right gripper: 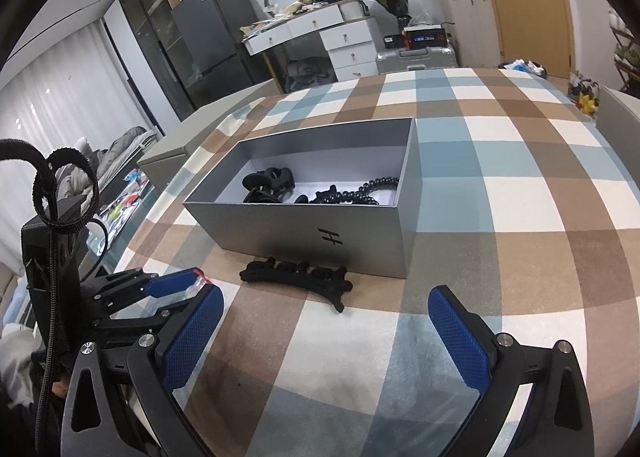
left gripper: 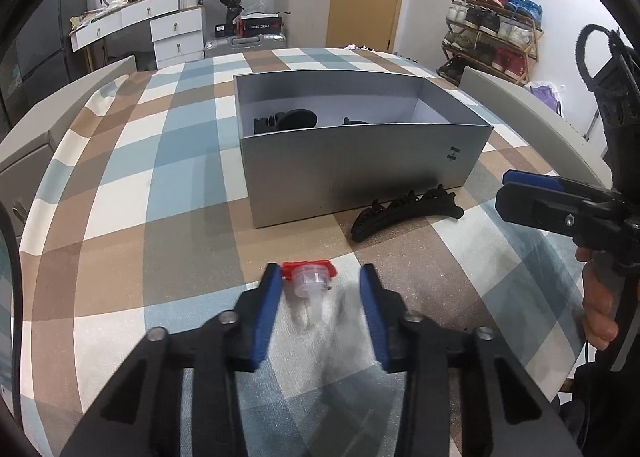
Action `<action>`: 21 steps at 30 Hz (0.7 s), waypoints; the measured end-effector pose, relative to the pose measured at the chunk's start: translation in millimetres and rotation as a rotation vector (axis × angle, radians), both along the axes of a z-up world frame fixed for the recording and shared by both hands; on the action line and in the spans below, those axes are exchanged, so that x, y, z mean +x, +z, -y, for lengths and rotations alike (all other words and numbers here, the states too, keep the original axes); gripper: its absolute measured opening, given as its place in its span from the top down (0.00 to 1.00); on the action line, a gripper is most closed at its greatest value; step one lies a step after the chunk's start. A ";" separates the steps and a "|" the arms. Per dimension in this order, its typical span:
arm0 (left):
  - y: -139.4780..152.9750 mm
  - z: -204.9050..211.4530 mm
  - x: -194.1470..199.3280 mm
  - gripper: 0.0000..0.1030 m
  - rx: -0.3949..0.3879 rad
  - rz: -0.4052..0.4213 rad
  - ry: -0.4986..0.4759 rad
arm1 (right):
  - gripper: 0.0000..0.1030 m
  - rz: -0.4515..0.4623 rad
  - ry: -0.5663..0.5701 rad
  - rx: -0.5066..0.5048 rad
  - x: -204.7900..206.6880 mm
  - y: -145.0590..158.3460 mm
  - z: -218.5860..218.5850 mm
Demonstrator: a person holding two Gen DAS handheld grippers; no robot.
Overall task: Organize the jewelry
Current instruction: 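Grasp the clear red-capped bottle with the left gripper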
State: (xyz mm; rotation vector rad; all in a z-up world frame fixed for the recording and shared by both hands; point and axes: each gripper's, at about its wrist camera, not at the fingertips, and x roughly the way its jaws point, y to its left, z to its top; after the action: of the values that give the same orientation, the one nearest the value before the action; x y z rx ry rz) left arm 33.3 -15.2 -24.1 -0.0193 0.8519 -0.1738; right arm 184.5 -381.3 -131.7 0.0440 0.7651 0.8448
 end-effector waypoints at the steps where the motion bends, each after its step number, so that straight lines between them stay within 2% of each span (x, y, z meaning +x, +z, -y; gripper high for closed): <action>1: 0.0 0.2 -0.3 0.78 0.000 0.001 0.000 | 0.00 0.000 0.000 0.000 -0.2 -0.2 0.3; 14: 3.0 -4.5 -2.0 0.80 -0.027 0.032 0.005 | 0.00 -0.014 -0.007 -0.019 2.4 -4.9 -1.1; 21: 6.5 -9.3 -6.2 0.80 -0.049 0.069 0.020 | 0.00 -0.019 -0.015 -0.088 4.6 -9.3 -8.7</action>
State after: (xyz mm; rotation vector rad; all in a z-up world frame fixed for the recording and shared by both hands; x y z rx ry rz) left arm 27.1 -5.9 -17.6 -0.0669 0.7785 -0.1756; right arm 189.1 -372.6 -141.0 -0.0210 0.8179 0.7965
